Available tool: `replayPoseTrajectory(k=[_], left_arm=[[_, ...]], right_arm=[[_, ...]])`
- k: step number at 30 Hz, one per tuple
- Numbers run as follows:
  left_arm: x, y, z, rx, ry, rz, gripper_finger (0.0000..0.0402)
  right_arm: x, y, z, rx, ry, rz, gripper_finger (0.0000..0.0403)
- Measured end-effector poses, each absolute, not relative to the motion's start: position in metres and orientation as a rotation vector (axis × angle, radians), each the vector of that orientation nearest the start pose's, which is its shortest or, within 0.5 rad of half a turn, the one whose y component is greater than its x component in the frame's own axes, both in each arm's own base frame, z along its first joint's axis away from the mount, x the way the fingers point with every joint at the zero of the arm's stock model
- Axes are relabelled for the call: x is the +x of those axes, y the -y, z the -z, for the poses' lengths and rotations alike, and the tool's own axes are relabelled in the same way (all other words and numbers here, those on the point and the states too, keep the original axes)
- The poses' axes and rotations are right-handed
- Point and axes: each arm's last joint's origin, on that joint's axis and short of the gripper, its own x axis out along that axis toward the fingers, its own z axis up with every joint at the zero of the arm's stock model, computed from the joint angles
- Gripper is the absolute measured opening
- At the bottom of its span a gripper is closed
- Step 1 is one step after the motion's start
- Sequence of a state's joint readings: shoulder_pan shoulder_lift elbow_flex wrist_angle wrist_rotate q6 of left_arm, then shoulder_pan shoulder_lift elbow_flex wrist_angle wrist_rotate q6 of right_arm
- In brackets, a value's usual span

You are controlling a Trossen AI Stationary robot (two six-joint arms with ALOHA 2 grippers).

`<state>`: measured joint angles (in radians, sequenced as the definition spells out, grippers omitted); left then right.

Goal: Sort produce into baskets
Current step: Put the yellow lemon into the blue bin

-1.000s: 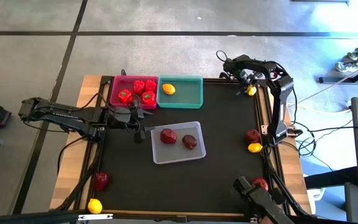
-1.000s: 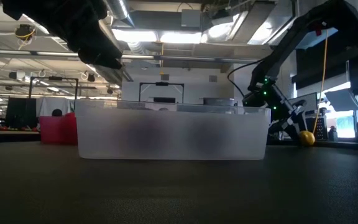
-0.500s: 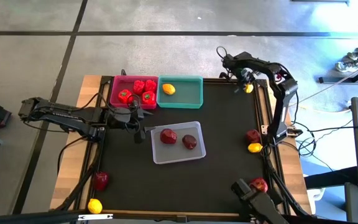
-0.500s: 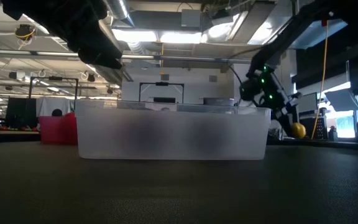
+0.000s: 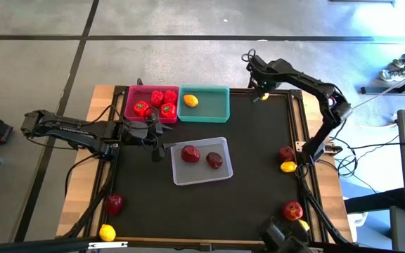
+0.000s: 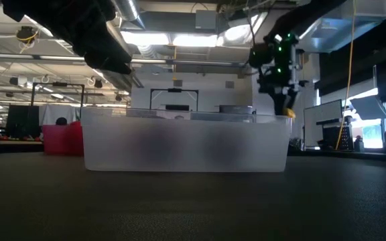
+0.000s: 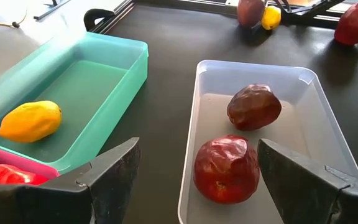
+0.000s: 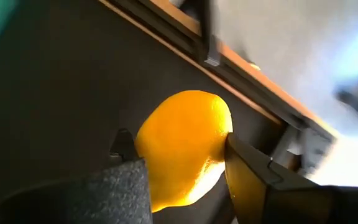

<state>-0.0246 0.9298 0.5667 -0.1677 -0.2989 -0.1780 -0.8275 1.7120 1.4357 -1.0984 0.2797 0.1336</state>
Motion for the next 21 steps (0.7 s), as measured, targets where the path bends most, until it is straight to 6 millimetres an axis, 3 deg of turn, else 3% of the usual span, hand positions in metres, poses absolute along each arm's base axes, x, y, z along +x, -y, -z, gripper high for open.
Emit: replayPoseTrajectory(k=[5,21], left_arm=[[0.195,-0.004,-0.236,-0.091,-0.499,-0.314,0.0317],[0.195,-0.004,-0.236,-0.093,-0.499,-0.315,0.0317]], right_arm=[[0.231,0.235,-0.276,0.506,-1.168,0.922,0.0103],[0.281,0.218,-0.287,0.437,-0.861,0.720,0.0103]])
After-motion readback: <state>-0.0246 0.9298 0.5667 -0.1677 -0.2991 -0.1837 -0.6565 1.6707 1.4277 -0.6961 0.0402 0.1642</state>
